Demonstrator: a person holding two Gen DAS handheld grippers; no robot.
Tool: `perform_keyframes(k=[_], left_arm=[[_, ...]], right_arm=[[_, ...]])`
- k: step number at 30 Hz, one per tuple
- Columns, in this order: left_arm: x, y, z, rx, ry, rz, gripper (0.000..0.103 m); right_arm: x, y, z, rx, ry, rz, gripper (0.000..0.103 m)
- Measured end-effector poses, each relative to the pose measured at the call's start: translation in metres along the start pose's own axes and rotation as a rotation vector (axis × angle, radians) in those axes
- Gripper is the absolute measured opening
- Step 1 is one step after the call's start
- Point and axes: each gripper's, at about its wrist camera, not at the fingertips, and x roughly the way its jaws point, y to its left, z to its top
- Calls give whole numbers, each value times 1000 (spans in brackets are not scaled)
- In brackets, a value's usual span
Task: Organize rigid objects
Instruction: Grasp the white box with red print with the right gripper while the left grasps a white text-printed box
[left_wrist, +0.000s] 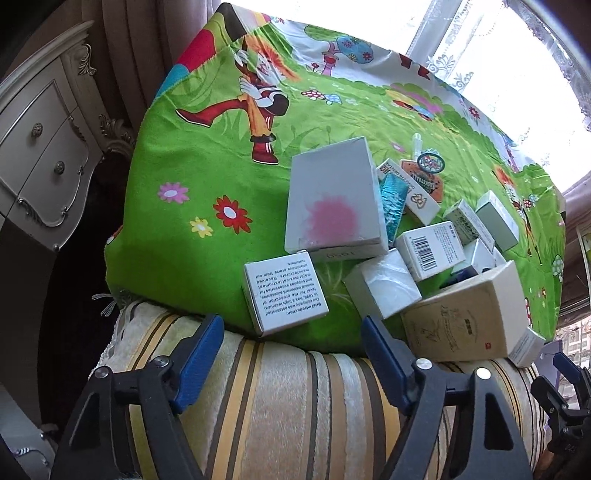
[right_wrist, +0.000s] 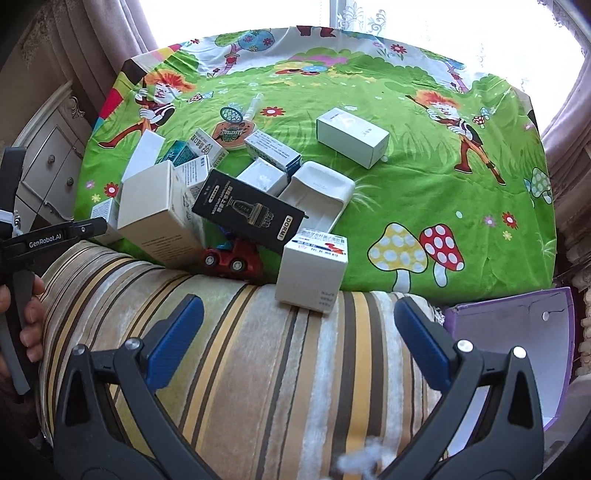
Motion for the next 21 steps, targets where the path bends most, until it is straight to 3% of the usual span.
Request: perform_keyframes(k=[6,8,10,11,14,15,21], left_arm=[[12,2,9,-11,22,15,70],[15,1,10,-10,32,15,61],[21,1,12,-9,51,9,50],[23,2,12,-11,57,7,49],[21,1,11,-7,50,3,49],[20,0,11,-6,47,2,49],[8,3,2,-18,17,-2,49]], right_arm=[[20,-7,14,12,43,-22,97],[27,-10,16,20,59,-20,90],[33,-12,17,31,79,-23,79],[35,-13,17,37,86,-20,75],[38,-14,16,43,102,-7,49],[38,-14,15,45,103,-8,46],[29,-19,10,63,76,2,46]])
